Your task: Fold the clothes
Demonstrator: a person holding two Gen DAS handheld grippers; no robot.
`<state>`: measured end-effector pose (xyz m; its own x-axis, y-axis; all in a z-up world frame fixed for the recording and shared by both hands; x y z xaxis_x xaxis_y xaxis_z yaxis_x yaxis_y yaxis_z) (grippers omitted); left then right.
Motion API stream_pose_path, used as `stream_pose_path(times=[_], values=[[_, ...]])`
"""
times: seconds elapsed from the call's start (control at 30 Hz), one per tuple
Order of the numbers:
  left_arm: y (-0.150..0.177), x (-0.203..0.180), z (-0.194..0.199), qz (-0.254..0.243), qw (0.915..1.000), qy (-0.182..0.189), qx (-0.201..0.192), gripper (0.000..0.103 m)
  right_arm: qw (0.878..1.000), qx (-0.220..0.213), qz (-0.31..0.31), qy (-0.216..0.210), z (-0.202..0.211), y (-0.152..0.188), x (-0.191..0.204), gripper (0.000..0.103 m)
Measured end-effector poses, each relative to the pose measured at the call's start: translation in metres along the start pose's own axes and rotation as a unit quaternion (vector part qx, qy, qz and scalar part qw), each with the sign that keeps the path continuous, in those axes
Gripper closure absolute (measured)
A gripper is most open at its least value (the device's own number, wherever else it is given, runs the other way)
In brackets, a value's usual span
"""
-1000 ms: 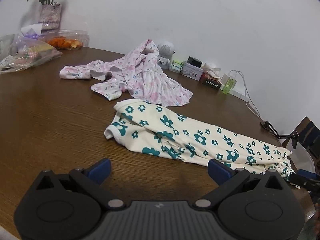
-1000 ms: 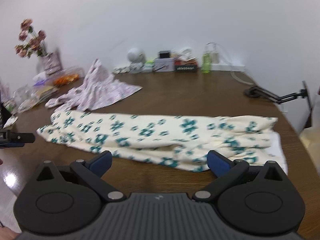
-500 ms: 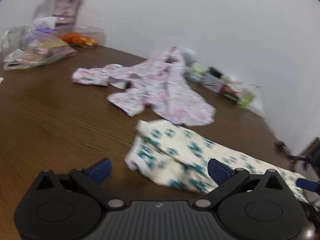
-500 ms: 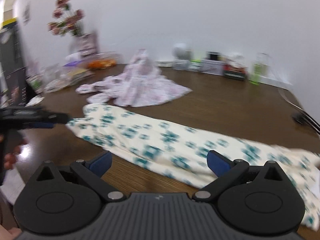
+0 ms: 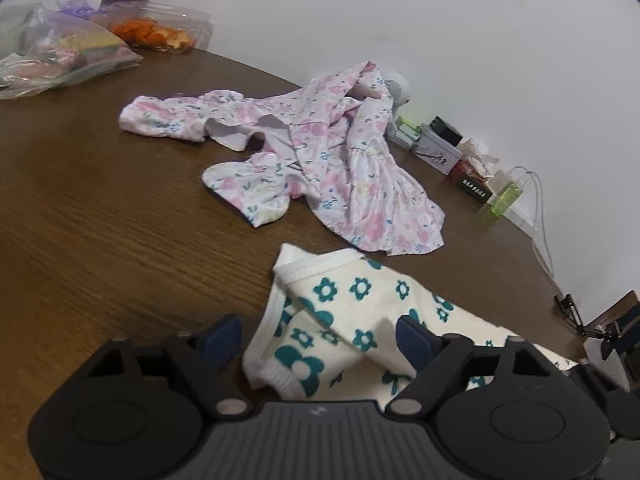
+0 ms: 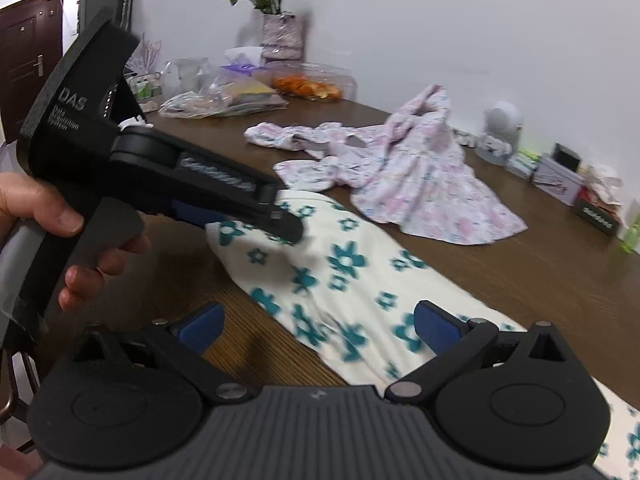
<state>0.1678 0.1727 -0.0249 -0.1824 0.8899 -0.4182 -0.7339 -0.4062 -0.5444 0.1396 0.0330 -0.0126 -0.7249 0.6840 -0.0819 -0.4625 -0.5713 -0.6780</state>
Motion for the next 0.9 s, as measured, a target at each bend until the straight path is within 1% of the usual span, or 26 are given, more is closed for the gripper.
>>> stream_pose_path(times=[0.03,0.1,0.13,0.17,0.27,0.4,0.47,0.57,0.73,0.8,0.83,0.9], values=[[-0.001,-0.001,-0.001,-0.002,1.0,0.001,0.0,0.032,1.0,0.0,0.0,0.001,-0.003,-0.001,0.002,0.0],[-0.004,-0.001,-0.004,-0.008,1.0,-0.001,0.0,0.047,1.0,-0.001,0.0,0.007,-0.009,-0.004,0.006,0.0],[-0.005,-0.001,-0.006,-0.009,1.0,-0.002,0.001,0.051,1.0,-0.002,0.002,0.012,-0.011,-0.005,0.008,0.0],[-0.006,0.0,-0.007,-0.005,1.0,0.002,0.0,0.059,1.0,-0.003,0.004,0.014,-0.014,-0.006,0.009,0.0],[-0.01,0.005,-0.01,0.008,0.9999,0.009,0.001,0.064,1.0,-0.001,0.011,0.019,-0.021,-0.008,0.015,0.0],[-0.011,0.007,-0.014,0.007,0.9997,0.02,0.01,0.084,0.999,-0.003,0.026,0.031,-0.029,-0.012,0.022,0.0],[-0.011,0.008,-0.017,0.006,0.9994,0.03,0.016,0.092,0.999,-0.005,0.034,0.036,-0.033,-0.015,0.025,0.0],[-0.011,0.007,-0.015,0.007,0.9992,0.038,0.011,0.095,0.998,-0.004,0.041,0.046,-0.039,-0.019,0.03,0.0],[-0.017,-0.001,-0.007,-0.014,0.9987,0.049,0.002,0.095,0.998,0.004,0.035,0.05,-0.051,-0.027,0.034,0.0],[-0.019,-0.003,-0.004,-0.02,0.9983,0.054,0.001,0.095,0.998,0.008,0.034,0.062,-0.056,-0.029,0.037,0.005],[-0.021,-0.005,-0.002,-0.024,0.9981,0.057,0.001,0.095,0.997,0.006,0.03,0.065,-0.058,-0.031,0.037,0.005],[-0.023,-0.009,0.001,-0.032,0.9975,0.063,-0.001,0.095,0.997,0.006,0.022,0.073,-0.06,-0.034,0.036,0.011]])
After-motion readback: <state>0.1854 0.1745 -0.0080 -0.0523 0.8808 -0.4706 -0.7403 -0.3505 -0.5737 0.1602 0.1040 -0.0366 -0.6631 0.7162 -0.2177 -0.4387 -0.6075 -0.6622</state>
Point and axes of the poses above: each gripper's, at about its wrist camera, not at the fingertips, and z roughly against the way its jaws point, x to its left, y to its underside, the point moved 5 cm from there along -z, roughly the way its jaws point, and after that the axes turned 8 degrees about x, right-handed, at the moved point
